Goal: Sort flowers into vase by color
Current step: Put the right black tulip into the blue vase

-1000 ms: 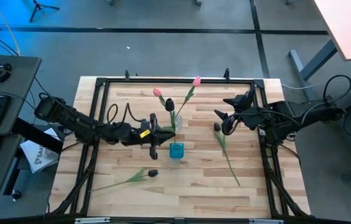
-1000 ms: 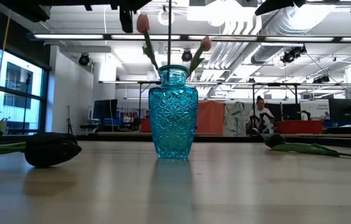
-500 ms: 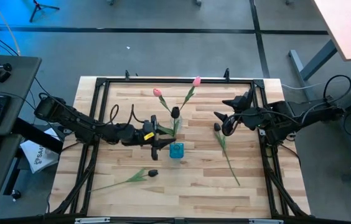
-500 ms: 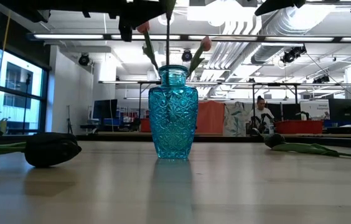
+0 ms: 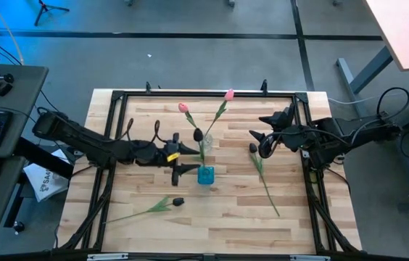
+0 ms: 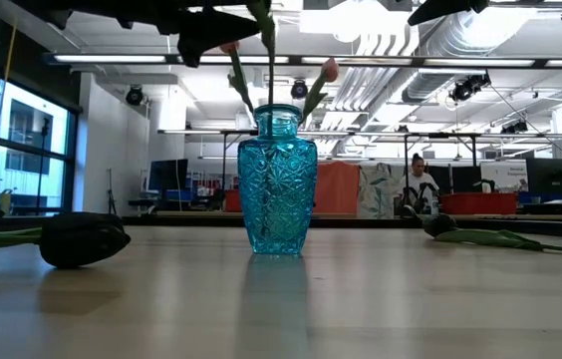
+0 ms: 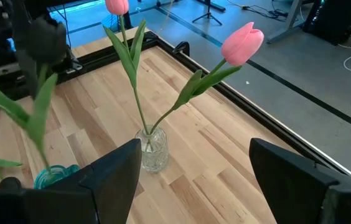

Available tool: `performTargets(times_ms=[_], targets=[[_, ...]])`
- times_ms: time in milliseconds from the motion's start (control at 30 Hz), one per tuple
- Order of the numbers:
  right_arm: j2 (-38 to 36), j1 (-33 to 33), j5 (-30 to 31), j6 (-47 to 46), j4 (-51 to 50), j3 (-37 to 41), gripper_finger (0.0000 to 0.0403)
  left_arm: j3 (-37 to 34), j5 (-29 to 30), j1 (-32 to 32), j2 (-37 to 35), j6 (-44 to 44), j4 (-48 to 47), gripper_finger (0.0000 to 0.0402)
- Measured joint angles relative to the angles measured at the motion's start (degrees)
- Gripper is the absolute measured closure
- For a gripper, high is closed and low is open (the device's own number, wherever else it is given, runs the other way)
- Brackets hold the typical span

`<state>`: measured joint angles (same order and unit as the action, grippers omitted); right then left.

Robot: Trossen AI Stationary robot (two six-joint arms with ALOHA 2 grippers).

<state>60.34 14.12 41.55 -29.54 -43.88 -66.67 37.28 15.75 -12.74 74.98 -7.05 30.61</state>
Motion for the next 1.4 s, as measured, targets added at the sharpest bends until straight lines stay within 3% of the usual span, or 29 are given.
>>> performTargets(times_ms=[400,600,767,900,1000,1167,1400], targets=[[0.0,0.0,-0.1,0.3,0.0,0.0,0.0107,0.0,0.0,2.3,-15.8,1.2,-23.3,0.019],[0.0,-0.5,-1.8,-1.2,-2.5,0.0,0.0107,0.0,2.5,2.3,-23.5,-11.7,-30.1,0.019],[0.1,-3.9,-11.5,-18.3,-18.6,3.5,0.0107,0.0,8.9,2.3,-26.6,-20.1,-30.7,0.019],[-0.8,-3.8,-28.0,-26.3,-10.7,12.8,0.0107,0.0,11.0,2.3,-26.3,-21.4,-31.0,0.019],[-0.3,-2.6,-35.9,-31.6,-5.4,20.8,0.0107,0.0,11.0,2.3,-25.6,-21.7,-31.1,0.019],[-0.3,-2.1,-39.2,-39.1,-0.9,29.4,0.0107,0.0,11.0,2.3,-24.8,-23.4,-32.2,0.019],[2.2,-3.4,-39.6,-42.0,2.9,31.9,0.0107,0.0,11.4,2.3,-24.4,-23.3,-32.2,0.019]])
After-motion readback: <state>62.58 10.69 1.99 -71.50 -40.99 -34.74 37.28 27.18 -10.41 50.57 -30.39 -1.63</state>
